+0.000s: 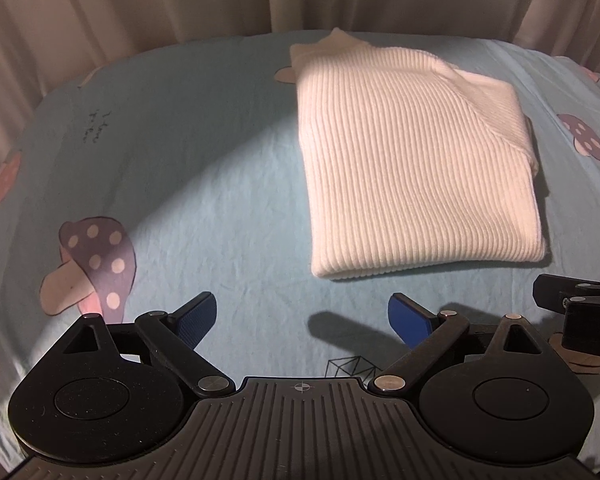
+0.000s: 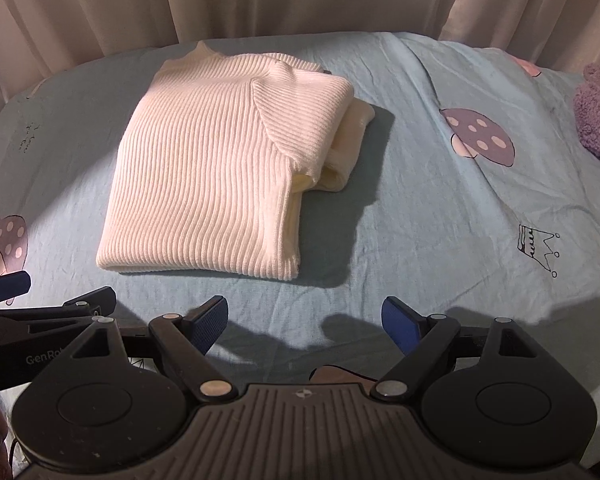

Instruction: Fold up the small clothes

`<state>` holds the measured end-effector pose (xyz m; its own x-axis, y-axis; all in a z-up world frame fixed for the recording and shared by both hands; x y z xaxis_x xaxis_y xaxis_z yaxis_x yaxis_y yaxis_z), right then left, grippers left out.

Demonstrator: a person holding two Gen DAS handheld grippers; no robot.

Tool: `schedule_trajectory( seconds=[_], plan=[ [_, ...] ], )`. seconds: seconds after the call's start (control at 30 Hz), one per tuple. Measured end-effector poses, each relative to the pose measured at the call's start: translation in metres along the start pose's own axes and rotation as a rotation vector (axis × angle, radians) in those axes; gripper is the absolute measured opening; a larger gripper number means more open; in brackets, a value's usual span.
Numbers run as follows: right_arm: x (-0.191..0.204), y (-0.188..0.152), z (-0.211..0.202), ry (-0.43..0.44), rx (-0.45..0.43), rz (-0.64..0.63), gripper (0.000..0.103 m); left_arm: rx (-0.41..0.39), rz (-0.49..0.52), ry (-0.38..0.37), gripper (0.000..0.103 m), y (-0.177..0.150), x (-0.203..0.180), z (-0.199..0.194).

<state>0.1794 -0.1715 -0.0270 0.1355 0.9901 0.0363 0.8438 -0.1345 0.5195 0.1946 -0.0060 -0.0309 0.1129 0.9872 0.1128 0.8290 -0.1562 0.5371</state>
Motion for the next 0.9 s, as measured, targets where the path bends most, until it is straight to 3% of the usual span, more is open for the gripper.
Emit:
schedule_trajectory(
  seconds=[0.9],
  plan=[
    [-0.0026,-0.0005,-0.0063,-0.017,-0.014,0.005,0.084,0.001,0.013,-0.008,0.096,0.0008,-0.0021,-0.0023]
  ],
)
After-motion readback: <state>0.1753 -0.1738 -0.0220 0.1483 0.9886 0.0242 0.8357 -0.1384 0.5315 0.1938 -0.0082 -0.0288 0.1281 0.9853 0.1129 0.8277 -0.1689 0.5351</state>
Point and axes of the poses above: each gripper's, at about its wrist camera, not at the fingertips, and z roughly the way its jaws point, x to its left, y to its top, the point moved 4 cm from there along z, roughly the way its jaws point, and after that the axes turned 6 degrees about -x, right-handed, at the moved point
